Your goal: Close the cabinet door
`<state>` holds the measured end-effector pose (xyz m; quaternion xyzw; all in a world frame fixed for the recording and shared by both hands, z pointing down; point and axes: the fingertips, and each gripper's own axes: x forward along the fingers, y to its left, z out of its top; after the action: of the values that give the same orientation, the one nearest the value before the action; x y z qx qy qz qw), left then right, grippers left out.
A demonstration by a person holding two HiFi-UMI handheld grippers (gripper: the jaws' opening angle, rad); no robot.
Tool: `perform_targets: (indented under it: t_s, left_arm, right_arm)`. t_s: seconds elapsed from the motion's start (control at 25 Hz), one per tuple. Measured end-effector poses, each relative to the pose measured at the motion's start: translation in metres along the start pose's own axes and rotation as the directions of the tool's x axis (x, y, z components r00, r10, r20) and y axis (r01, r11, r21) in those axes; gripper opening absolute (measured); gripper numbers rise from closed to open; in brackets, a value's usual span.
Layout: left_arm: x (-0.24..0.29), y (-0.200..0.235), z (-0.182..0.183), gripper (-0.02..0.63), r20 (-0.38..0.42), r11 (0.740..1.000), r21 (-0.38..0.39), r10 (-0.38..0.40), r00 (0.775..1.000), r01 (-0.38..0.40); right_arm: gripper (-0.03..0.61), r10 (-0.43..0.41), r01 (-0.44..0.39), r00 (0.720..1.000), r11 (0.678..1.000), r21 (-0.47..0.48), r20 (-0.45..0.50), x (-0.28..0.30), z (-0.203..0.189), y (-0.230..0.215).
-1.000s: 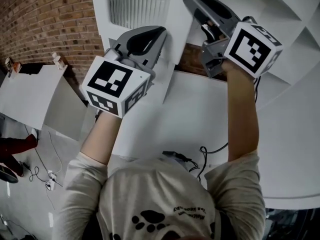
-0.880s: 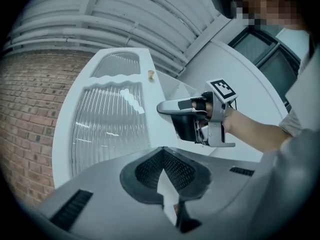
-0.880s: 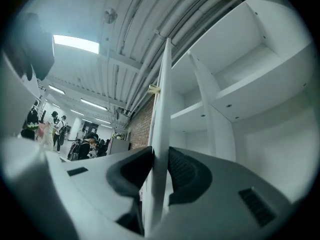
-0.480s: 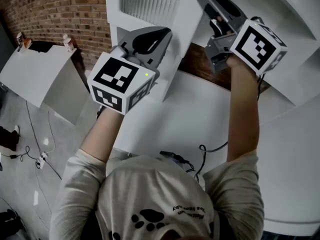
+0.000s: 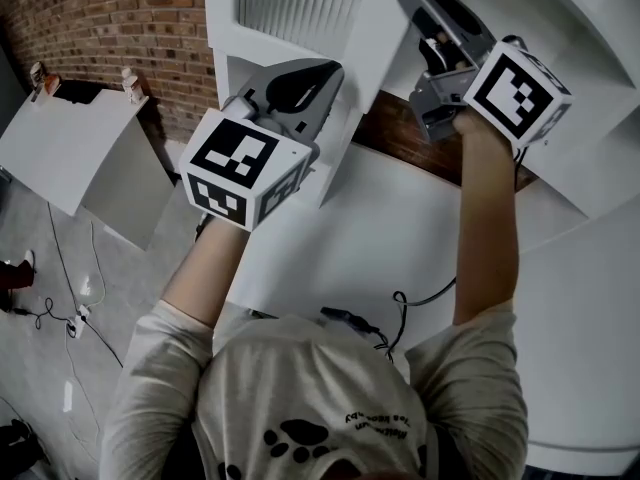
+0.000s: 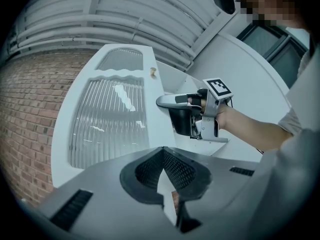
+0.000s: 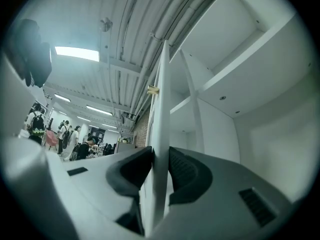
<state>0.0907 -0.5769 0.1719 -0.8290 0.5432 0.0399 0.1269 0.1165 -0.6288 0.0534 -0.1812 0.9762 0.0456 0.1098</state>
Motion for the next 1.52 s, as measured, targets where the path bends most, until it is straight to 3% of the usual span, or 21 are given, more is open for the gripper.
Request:
perform_targets:
  t_s: [0.48, 0.72, 1.52]
  left_arm:
    - [0.032, -0.002, -0.01, 0.009, 0.006, 0.993, -0.053, -0.107, 0.994, 0.107]
    - [0.042, 0.0, -0.021, 0.009, -0.007, 0.99, -0.069, -0.124, 0.992, 0.123]
    - [0.052, 0.007, -0.026, 0.009, -0.028, 0.987, -0.049, -0.153, 0.988, 0.152]
  right_arm:
    - [0.114, -0.015, 0.015, 1.0, 1.0, 0.008, -0.007, 0.0, -0.002, -0.003]
    - [0.12, -0.026, 0.026, 1.0, 1.0, 0.005, -0.01, 0.0, -0.001, -0.005]
    - [0.134, -0.224, 0.223, 0.975, 0.974, -0.043, -0.006, -0.01, 0.0, -0.023]
